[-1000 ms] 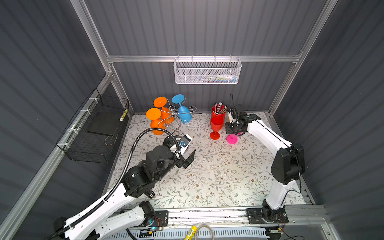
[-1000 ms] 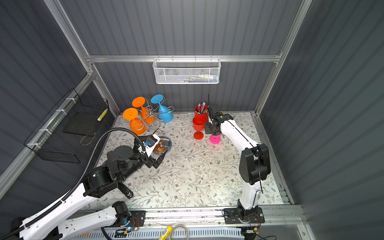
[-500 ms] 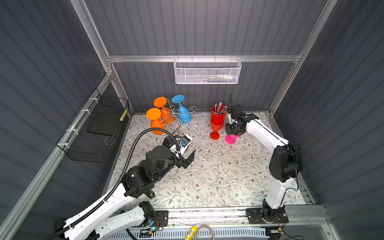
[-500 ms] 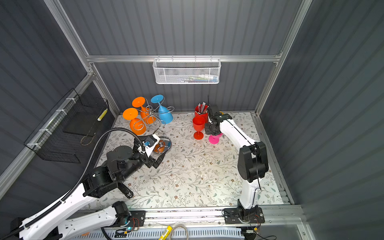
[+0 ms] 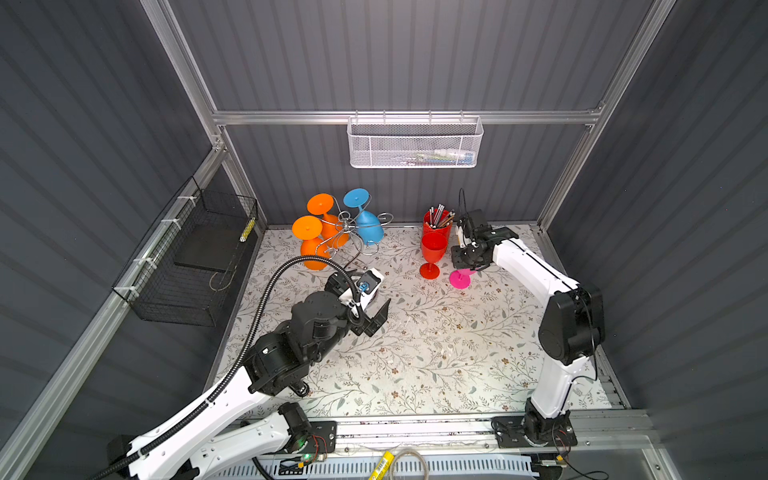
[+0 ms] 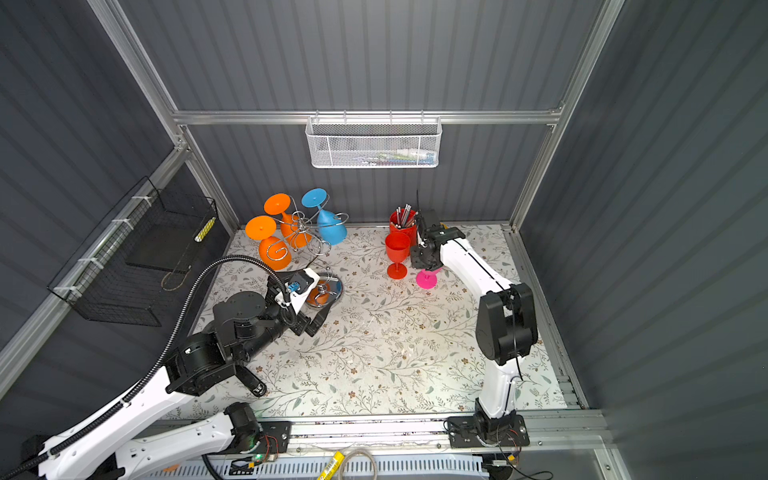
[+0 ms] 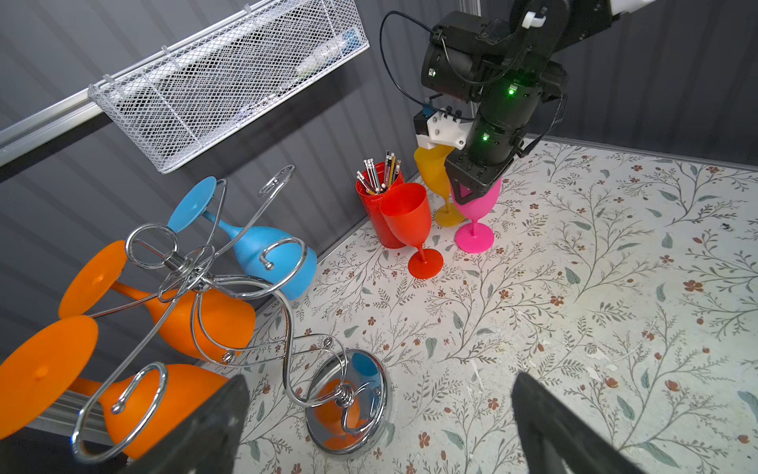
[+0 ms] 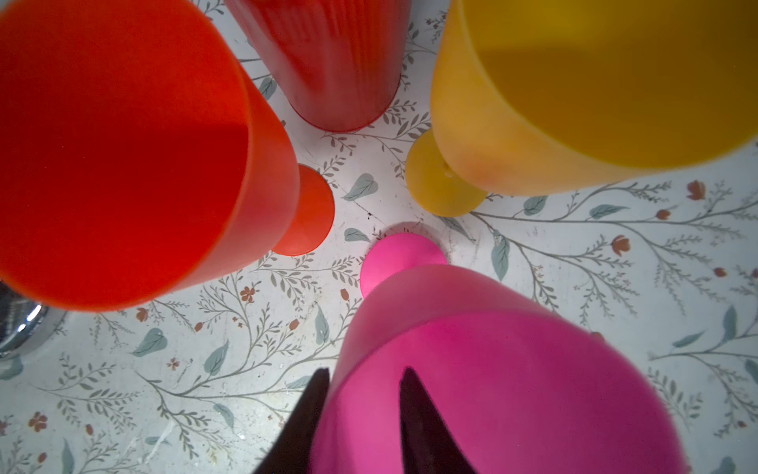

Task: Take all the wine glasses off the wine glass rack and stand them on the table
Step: 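Open the right gripper and lift it away from the pink glass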

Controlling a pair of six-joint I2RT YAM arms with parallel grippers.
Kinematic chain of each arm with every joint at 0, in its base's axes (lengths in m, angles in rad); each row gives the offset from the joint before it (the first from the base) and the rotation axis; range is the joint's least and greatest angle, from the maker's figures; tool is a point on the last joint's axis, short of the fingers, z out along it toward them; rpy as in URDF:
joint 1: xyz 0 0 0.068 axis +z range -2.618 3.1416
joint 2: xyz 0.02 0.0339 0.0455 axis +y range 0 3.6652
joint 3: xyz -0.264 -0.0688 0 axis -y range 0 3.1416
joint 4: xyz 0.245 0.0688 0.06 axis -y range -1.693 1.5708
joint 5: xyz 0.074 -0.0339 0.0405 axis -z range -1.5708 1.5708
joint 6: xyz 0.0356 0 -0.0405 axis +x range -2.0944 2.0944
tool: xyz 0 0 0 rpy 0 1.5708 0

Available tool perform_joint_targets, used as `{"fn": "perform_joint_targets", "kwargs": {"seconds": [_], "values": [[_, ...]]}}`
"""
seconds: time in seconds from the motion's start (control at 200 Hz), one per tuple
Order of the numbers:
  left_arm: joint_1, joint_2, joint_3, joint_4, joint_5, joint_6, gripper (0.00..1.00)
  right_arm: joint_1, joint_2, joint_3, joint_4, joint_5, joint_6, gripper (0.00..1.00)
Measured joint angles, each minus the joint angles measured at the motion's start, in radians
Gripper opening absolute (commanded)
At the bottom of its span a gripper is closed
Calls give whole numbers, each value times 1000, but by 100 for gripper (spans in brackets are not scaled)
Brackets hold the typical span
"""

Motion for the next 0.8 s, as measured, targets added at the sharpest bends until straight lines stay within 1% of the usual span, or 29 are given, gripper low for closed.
{"fn": "perform_joint_targets", "kwargs": {"seconds": [0.15,0.355,0.495,0.545,0.69,0.8], "values": [[0,0,0,0,0,0,100,0,-73,-35,18,-9,13,51],[0,0,0,0,-1,0,100,0,-202,-89,87,-40,30,62],[0,0,0,0,-9,0,100,1,-263,-135,134,-53,38,69],[0,0,0,0,-13,0,100,2,-282,-154,151,-57,40,71],[0,3,0,2,-25,-1,100,6,-347,-235,220,-67,50,82],[0,14,0,2,-31,-10,100,11,-395,-295,274,-76,45,88]]}}
